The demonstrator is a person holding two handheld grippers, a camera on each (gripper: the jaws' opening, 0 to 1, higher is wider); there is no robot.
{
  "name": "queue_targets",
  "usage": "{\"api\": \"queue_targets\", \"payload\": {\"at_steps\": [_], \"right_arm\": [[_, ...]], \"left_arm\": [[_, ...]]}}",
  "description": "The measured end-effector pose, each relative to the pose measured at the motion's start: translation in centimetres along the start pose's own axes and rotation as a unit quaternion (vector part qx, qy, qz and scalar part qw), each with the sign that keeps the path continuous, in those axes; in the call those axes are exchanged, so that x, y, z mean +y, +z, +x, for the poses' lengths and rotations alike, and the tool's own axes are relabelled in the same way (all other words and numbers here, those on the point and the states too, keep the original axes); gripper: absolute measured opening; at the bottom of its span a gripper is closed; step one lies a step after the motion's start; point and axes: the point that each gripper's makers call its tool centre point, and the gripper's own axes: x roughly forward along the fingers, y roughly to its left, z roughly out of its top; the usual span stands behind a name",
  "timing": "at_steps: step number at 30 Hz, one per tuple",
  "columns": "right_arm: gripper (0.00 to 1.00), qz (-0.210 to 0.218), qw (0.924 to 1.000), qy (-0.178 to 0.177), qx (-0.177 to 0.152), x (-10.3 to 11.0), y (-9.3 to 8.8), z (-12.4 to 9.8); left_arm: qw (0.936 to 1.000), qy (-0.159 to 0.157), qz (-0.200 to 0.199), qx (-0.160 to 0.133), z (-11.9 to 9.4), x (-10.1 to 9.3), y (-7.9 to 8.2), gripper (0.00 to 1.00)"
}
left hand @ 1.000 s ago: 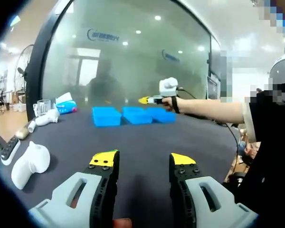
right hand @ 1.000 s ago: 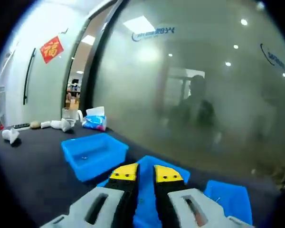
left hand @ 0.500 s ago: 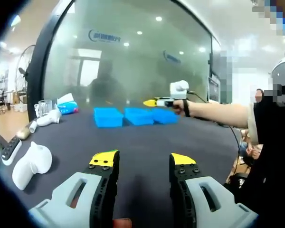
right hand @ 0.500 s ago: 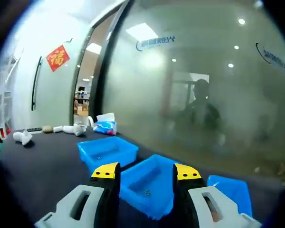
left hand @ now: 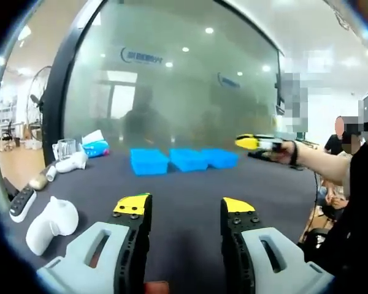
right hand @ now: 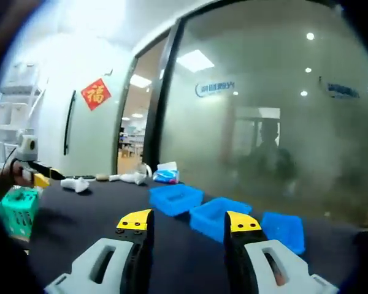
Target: Sort the screws, nuts, and washers into the corresponding bins
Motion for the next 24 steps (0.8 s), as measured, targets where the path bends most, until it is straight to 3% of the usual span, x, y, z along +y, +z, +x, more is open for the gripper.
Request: {"api": "queue_targets", "payload": {"at_steps": [4, 7, 14, 24], "right_arm": [[0.42, 0.031, 0.9990, -0.031, -0.012, -1.4, -0.3, -5.3], [0.43, 0.030, 0.9976, -0.061, -0.015, -2.7, -0.8, -8.4], [0.43, 0.039, 0.9947, -0.094, -0.012, -4.1, -2.0, -13.6], [0.43, 0.048, 0.9927, -0.110, -0.013, -4.0, -2.6, -15.7]], "left_arm": [[1.0000, 0.000, 0.009, 0.000, 0.0, -0.1, 0.3, 0.43], [0.9999, -0.001, 0.015, 0.002, 0.0, -0.2, 0.5, 0.43], [0.9995, -0.011, 0.030, -0.001, 0.1, -1.2, 1.5, 0.43], [0.9987, -0.016, 0.048, -0.002, -0.3, -2.0, 2.0, 0.45]]}}
